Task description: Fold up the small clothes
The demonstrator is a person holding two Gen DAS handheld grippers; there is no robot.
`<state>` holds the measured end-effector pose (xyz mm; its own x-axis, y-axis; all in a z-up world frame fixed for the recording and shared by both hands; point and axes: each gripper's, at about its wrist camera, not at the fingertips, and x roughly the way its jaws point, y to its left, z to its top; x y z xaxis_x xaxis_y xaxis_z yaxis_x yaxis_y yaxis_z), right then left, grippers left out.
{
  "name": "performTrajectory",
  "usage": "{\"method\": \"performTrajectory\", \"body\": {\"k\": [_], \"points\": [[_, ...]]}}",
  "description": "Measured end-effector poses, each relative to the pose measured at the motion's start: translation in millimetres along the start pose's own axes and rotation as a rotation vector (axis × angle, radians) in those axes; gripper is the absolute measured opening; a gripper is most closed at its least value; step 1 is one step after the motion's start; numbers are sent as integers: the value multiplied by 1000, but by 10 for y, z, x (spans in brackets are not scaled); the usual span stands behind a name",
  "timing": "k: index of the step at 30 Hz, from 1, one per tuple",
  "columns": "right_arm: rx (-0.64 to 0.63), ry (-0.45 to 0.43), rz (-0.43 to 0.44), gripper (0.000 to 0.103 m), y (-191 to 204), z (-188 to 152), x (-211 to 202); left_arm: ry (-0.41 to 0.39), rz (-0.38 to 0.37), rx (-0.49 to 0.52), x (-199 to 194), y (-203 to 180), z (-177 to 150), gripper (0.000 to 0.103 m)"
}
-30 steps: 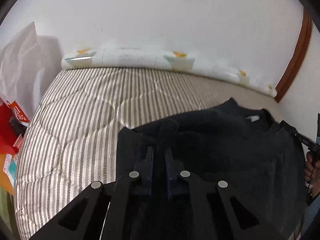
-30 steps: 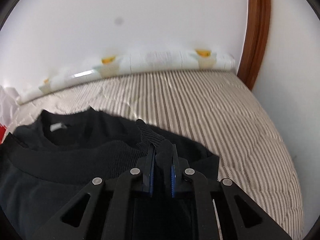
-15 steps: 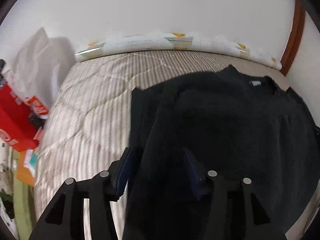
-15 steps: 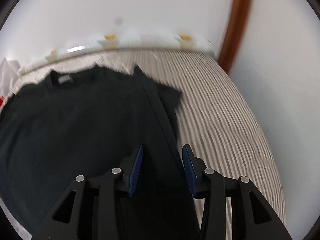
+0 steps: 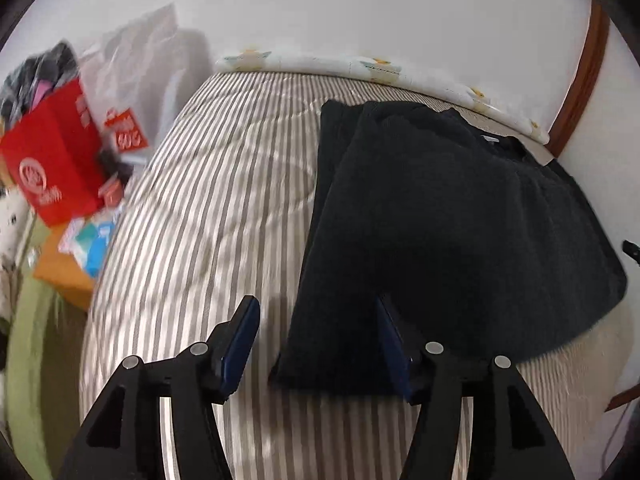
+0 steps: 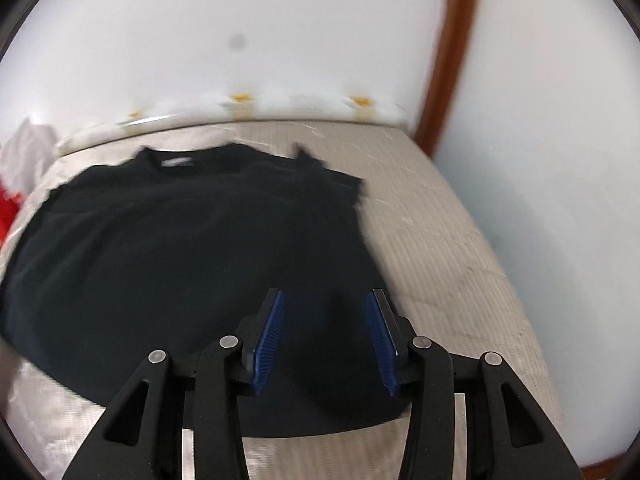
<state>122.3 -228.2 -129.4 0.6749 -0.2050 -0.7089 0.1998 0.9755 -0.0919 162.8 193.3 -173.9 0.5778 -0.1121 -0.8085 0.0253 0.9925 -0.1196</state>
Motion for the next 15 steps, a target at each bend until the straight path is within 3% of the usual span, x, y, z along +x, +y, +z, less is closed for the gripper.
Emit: {"method": "performTrajectory", "body": {"k": [5,10,15], "points": [[-125,30,117,48,903,-50,-23,10,-26,-36,-165,93,-301,56],[-272,9,220,51,1912,-104,-126,-19,8,-64,-420,264,-522,58],[-397,4,346,55,2800,-286,-282,-26,-37,-109,-572,487,-741,62]]}}
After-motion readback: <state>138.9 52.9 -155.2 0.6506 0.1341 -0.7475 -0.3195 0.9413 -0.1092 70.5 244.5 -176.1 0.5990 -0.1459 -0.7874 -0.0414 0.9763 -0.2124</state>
